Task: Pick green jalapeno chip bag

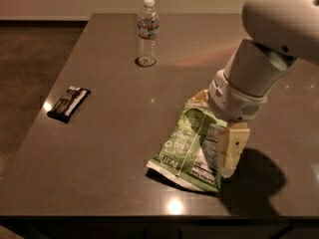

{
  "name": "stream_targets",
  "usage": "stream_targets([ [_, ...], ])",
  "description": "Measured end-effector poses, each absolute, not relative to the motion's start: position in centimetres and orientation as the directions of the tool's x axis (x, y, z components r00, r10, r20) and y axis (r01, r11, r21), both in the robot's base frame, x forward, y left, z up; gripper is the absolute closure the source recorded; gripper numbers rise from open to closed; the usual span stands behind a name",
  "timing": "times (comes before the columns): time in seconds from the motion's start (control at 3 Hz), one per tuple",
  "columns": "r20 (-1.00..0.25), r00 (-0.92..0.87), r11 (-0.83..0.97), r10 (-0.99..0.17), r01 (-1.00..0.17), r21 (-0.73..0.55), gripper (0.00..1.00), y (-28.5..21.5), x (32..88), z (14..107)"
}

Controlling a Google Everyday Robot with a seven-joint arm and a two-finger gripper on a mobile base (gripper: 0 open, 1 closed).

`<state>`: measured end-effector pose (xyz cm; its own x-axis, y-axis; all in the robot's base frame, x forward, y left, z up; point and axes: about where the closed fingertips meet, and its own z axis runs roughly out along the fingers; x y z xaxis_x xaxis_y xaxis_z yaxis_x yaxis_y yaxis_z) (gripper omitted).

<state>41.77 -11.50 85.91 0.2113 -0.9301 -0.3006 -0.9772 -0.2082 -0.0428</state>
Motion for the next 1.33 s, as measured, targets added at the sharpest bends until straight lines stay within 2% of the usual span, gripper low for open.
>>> stream_targets([
  [0.33,-0.250,0.279,-0.281,-0.927,-0.959,-0.028,0.00,-11.38,41.62,84.73],
  [0.67,-0.197,0.328,-0.330,-0.924,-0.944,-0.023,0.18,-11.34,41.28,84.23],
  [1.33,-0.200,0.338,-0.341,-0.920,-0.940,-0.016,0.65,-10.99,41.86,85.13],
])
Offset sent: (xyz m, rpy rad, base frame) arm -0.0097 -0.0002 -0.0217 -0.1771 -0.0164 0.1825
